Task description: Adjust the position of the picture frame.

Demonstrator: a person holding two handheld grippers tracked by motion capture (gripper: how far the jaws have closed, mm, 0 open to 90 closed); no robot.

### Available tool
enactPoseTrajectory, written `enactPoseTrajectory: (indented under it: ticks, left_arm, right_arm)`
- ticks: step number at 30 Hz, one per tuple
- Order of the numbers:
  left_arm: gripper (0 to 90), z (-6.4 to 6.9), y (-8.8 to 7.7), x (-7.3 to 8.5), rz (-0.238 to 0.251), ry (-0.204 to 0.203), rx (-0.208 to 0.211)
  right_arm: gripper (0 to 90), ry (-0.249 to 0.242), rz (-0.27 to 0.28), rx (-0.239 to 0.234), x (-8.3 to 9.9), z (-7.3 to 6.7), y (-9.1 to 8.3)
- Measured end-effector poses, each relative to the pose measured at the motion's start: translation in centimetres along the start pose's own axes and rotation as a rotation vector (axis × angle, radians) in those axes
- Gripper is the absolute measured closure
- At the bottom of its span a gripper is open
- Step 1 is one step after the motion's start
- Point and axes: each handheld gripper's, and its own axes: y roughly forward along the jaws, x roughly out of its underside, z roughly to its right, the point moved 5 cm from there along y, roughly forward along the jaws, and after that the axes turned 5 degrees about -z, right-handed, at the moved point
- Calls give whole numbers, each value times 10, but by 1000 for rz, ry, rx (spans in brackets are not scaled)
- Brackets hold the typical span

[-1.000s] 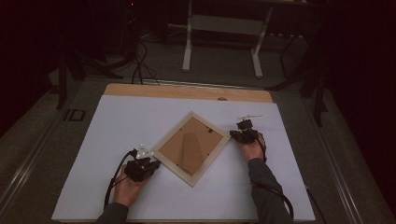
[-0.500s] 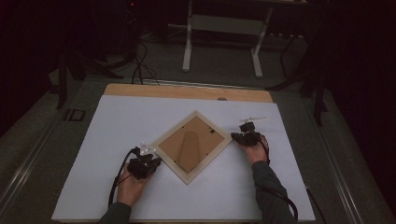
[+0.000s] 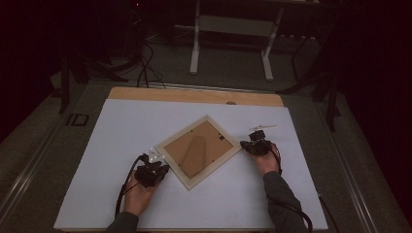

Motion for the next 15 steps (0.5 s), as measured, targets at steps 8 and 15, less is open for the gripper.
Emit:
enactPoseTrajectory:
  ticks: [8, 15]
  left_arm:
    - [900, 4, 0, 0, -5, 14, -2]
    - [900, 6, 0, 0, -3, 27, -3]
  right_arm:
    - [900, -43, -21, 13, 5, -6, -5]
    - [900, -55, -32, 16, 12, -9, -10]
